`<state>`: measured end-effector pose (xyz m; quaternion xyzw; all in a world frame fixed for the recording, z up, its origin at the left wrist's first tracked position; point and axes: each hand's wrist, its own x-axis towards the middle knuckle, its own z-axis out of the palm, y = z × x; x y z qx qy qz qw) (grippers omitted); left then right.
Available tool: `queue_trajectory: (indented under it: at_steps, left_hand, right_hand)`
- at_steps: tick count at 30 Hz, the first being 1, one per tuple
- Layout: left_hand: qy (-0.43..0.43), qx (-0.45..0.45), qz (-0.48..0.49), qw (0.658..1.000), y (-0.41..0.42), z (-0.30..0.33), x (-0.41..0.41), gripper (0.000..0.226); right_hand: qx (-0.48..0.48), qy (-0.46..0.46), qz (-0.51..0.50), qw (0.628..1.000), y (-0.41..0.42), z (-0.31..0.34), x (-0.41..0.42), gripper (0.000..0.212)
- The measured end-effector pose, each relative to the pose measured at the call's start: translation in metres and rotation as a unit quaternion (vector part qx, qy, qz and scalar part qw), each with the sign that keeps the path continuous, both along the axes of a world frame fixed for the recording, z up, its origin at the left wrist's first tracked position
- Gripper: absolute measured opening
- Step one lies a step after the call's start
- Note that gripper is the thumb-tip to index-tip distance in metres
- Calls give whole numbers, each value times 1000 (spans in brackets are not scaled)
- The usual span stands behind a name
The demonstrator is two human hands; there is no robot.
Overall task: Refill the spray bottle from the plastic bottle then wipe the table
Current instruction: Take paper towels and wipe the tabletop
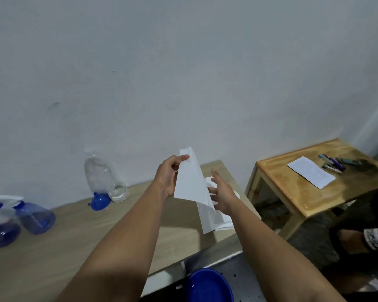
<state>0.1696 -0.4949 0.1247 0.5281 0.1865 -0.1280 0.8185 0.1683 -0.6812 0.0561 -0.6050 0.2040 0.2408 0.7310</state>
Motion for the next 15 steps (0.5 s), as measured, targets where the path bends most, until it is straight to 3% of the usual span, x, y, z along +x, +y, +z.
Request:
queue_trajectory:
  at_steps: [3,7,10,15]
  left_hand:
    - [16,6,21,1000,26,-12,-9,26]
    - [24,2,6,1000,41,-15,-17,24]
    - [6,-18,0,1000,35,-7,-18,29]
    - [-30,-41,-13,999,30,14,-10,33]
  right_hand:
    - [-141,-113,-50,982,21,-19,-1,45]
    - [-174,-189,-69,964,47,-29,-7,25]
    - [-152,-185,-52,970,56,-28,-9,19]
    - [-153,-79,15,985,56,-21,-13,49]
